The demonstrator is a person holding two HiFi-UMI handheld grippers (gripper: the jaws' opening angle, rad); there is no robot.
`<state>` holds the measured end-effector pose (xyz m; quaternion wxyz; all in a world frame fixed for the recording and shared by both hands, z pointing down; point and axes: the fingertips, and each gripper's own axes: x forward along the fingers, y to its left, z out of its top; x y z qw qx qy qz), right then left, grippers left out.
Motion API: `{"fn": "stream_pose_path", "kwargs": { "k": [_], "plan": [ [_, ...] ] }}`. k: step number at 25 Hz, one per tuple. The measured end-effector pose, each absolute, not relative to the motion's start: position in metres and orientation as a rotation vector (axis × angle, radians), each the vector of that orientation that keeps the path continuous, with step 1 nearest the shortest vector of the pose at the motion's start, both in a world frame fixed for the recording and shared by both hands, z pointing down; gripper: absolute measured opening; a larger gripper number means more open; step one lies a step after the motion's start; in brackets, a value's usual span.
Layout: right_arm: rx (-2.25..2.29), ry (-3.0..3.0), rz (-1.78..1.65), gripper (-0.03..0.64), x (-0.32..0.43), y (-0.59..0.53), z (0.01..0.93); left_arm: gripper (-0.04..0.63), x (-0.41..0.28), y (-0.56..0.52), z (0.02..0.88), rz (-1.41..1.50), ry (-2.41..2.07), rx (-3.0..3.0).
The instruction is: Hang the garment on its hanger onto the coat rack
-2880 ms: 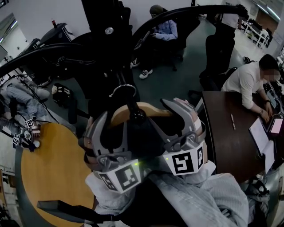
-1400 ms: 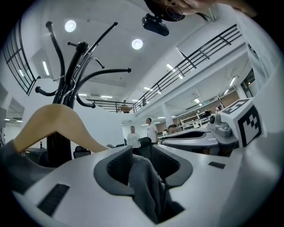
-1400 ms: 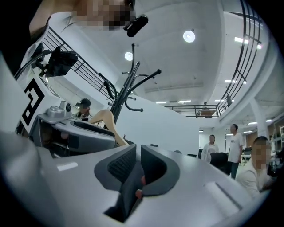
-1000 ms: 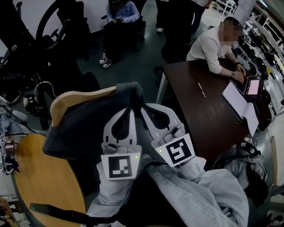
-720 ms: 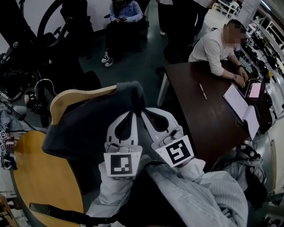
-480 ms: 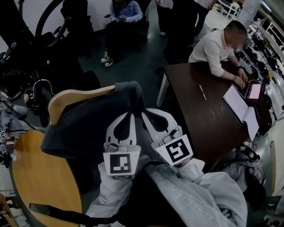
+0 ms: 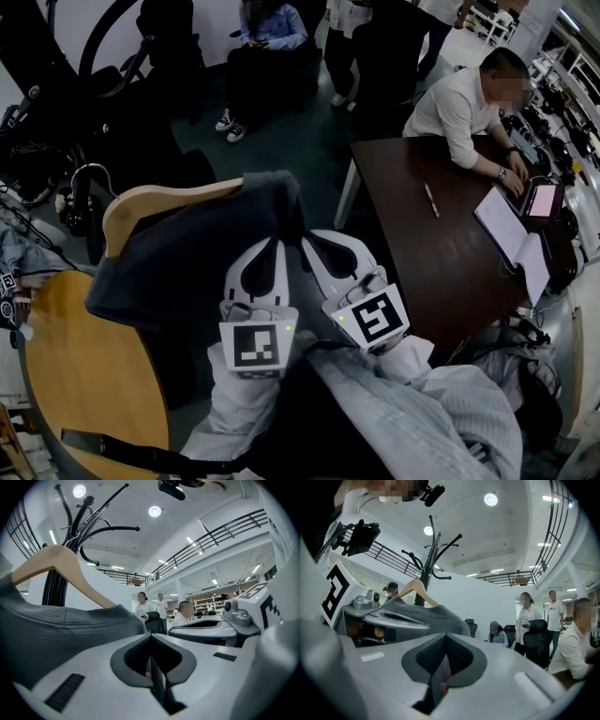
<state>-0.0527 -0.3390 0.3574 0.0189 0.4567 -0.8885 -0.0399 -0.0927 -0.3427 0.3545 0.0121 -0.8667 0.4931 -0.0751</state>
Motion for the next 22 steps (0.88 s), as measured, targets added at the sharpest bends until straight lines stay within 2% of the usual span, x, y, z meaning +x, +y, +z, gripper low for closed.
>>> {"fn": "stream_pose_path", "kwargs": {
  "k": [13, 22],
  "plan": [
    [1.406, -2.777, -0.132, 0.000, -0.057, -0.339, 0.358, 0.006, -0.097, -0.344, 0.354, -0.232, 1.545, -2.677],
    [1.471, -2.733, -0.151, 0.000, -0.034, -0.336, 0.365, 0.006, -0.074, -0.346, 0.362, -0.262, 1.459, -2.713]
  ]
}}
